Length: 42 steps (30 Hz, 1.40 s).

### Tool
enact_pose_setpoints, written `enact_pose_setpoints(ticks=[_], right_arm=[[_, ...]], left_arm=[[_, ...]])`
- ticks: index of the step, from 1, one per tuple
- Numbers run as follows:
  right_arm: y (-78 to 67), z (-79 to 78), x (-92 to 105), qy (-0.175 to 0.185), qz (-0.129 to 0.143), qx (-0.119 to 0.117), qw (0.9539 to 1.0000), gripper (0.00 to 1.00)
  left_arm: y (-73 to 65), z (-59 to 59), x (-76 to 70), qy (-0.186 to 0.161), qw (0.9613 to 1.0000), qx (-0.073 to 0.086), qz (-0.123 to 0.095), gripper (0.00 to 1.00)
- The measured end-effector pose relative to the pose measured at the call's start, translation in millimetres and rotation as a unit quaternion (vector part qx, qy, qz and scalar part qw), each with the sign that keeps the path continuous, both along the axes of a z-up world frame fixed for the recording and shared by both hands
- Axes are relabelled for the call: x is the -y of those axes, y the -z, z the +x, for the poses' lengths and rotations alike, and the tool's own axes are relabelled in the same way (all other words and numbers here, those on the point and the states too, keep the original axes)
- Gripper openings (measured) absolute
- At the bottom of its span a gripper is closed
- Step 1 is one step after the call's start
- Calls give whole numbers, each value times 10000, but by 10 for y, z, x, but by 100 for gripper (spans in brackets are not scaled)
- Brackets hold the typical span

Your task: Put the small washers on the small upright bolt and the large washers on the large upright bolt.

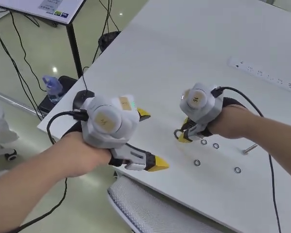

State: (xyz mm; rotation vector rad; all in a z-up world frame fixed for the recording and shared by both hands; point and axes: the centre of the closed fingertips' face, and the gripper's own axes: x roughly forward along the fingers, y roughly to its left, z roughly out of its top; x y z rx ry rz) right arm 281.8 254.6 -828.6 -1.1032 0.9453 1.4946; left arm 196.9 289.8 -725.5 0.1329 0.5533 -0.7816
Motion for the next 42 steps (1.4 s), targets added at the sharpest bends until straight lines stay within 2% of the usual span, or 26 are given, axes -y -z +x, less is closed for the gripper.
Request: enact_pose_setpoints(ticks=[6, 11, 18, 25, 26, 28, 35, 42], right_arm=[[-141, 66, 75, 128, 26, 2, 9999, 19], [-235, 121, 196, 258, -4, -4, 9997, 19], [-313, 219, 356, 451, -41, 38, 9990, 19], [-361, 372, 479, 624, -56, 110, 9980, 19], [-343, 479, 502, 644, -70, 129, 9978, 19], [-337, 550, 524, 689, -71, 137, 9975, 19], [-383, 695, 480, 836, 38, 223, 9962, 19], [-396, 776, 378, 871, 115, 276, 9958, 19]], left_arm=[[24, 17, 33, 61, 10000, -29, 22, 76], [6, 48, 43, 46, 10000, -16, -44, 76], [5, 126, 64, 60, 9999, -12, -82, 77], [6, 171, 132, 108, 9999, 13, -104, 79], [7, 175, 137, 106, 9999, 13, -111, 80], [19, 183, 152, 115, 9999, 1, -128, 81], [52, 195, 165, 90, 9998, -40, -155, 84], [75, 199, 182, 62, 9998, -92, -175, 88]])
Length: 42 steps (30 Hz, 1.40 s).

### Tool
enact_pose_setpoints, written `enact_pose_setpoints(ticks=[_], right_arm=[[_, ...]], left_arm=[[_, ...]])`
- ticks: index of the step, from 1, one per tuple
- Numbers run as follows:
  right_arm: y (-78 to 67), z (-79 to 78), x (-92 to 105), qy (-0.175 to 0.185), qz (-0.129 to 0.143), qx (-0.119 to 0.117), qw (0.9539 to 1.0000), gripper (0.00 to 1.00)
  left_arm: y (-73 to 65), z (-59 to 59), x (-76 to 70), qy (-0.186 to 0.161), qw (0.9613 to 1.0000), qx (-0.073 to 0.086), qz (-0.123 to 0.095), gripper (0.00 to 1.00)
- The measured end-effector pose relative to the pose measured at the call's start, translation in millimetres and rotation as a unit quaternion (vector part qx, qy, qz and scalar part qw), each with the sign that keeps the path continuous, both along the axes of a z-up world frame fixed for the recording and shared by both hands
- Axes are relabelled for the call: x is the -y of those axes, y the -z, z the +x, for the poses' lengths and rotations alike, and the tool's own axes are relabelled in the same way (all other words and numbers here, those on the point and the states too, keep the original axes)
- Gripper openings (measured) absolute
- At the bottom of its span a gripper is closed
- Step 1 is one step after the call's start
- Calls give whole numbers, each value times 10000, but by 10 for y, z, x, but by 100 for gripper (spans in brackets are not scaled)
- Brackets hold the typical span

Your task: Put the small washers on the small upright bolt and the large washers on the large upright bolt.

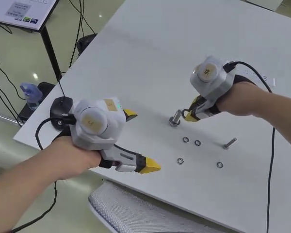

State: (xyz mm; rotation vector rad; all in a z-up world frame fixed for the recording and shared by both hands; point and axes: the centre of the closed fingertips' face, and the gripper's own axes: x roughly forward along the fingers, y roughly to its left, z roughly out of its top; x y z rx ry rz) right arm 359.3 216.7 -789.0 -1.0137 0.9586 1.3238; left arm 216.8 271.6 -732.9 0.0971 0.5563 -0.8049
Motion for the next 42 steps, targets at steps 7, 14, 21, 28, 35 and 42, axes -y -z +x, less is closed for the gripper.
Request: enact_pose_setpoints(ticks=[7, 14, 21, 28, 35, 42], right_arm=[[39, 52, -70, -18, 4, 68, 10000, 20], [122, 65, -103, 6, -59, 24, 10000, 20], [162, 72, -118, 41, -62, -19, 10000, 20], [219, 64, -115, 6, -148, -23, 9999, 20], [261, 85, -146, -55, -171, 17, 9998, 20], [297, 95, -132, -102, -236, 71, 9996, 20]], left_arm=[[31, 34, 3, -58, 10000, -50, -56, 93], [38, 36, -4, -65, 10000, -35, -23, 99], [54, 41, -36, -108, 9999, -33, 39, 100], [56, 36, -50, -119, 9999, -58, 24, 100], [69, 6, -74, -116, 9999, -85, 56, 99], [51, -15, -73, -118, 9999, -85, 46, 98]])
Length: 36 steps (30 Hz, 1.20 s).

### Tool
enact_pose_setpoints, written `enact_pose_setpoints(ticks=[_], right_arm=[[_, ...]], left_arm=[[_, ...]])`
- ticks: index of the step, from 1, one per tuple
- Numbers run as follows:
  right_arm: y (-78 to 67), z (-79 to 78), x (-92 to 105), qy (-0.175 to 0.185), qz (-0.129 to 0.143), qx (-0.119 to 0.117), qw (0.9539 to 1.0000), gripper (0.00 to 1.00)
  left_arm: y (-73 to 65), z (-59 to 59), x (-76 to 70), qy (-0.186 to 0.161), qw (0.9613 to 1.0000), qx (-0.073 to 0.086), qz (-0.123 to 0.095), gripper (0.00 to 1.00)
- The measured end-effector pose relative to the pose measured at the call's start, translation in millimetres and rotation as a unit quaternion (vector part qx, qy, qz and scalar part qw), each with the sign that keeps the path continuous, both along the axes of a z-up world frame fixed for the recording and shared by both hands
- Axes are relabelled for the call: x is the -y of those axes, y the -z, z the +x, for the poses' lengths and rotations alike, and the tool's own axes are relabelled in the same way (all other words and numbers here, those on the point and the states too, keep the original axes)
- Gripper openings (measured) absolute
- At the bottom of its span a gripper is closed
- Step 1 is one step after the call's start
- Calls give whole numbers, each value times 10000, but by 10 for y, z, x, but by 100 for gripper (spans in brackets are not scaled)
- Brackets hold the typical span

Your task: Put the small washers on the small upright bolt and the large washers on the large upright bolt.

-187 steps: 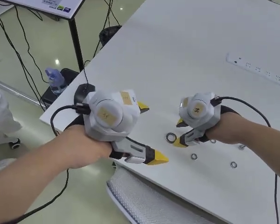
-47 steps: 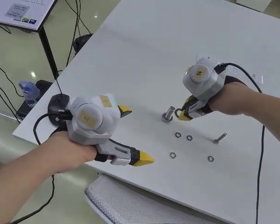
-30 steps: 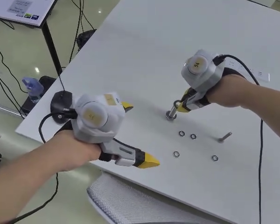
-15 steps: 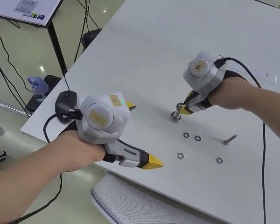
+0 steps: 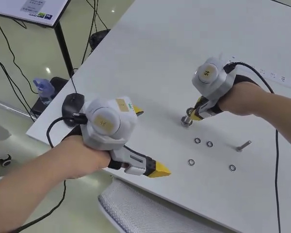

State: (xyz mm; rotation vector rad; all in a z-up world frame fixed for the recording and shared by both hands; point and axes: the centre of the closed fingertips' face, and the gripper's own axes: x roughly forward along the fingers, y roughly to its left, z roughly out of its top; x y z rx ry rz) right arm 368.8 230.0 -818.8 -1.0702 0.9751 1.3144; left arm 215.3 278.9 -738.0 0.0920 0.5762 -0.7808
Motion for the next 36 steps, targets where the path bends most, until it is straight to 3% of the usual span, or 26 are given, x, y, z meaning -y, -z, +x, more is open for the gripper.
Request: enact_pose_setpoints(ticks=[24, 36], right_arm=[[196, -77, 18, -7, -88, 19, 10000, 20], [343, -8, 8, 14, -121, 22, 9999, 20]], left_arm=[[-28, 4, 0, -27, 10000, 23, -16, 96], [-7, -23, -16, -13, 10000, -14, 11, 95]])
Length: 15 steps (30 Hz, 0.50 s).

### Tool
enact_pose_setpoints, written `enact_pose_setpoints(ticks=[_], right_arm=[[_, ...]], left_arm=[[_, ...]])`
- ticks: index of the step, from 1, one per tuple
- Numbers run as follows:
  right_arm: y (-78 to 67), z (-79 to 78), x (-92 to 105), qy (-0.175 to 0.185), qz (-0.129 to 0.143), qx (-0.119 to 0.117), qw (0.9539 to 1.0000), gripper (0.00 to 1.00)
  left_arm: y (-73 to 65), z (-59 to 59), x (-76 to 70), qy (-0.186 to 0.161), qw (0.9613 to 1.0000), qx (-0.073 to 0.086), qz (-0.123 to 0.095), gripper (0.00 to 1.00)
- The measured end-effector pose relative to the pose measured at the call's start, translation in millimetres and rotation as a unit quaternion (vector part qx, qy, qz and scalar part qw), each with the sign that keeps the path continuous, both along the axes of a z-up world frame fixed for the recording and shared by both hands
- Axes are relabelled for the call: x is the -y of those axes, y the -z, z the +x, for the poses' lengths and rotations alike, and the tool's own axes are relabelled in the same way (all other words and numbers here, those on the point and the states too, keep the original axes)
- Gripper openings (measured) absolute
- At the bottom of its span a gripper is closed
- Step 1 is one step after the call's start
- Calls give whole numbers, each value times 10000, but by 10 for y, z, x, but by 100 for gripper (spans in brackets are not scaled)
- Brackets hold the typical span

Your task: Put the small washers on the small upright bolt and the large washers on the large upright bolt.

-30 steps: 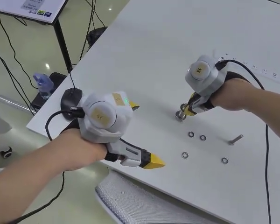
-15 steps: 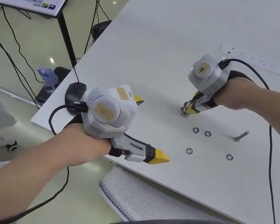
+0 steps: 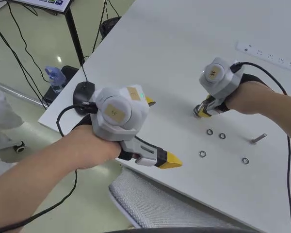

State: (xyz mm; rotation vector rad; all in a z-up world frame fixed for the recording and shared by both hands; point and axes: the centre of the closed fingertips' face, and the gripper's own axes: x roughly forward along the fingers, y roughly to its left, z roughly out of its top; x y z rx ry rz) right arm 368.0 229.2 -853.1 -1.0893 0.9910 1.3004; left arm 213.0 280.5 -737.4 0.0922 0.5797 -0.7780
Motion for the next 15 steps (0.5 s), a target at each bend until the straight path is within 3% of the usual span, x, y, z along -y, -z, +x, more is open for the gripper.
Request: enact_pose_setpoints(ticks=[15], right_arm=[[10, -54, 11, 52, -46, -56, 10000, 20]], left_arm=[[21, -5, -9, 10, 10000, -42, 10, 94]])
